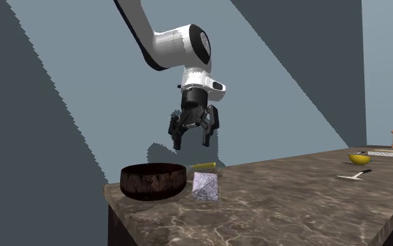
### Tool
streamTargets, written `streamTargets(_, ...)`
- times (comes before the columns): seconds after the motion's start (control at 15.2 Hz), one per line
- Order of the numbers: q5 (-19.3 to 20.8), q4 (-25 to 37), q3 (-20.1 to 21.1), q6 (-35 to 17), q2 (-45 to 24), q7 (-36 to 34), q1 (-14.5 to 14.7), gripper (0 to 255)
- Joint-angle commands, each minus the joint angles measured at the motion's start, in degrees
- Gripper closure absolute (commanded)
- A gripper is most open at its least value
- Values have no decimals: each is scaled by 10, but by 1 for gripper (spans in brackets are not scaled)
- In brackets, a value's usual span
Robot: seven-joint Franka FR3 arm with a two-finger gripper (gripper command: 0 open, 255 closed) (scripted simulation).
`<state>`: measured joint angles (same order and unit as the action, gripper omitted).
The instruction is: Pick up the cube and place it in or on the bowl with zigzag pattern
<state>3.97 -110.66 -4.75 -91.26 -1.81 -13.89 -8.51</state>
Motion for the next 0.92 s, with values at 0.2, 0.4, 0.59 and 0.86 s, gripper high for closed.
streamTargets(0.2, 11, 110, -23, 27, -123, -10, -23, 0)
streamTargets(0.4, 15, 183, -35, 50, -195, -15, -37, 0)
streamTargets(0.59, 16, 151, -36, 25, -187, -16, -38, 0)
streamTargets(0.86, 18, 111, -37, -7, -179, -18, -39, 0)
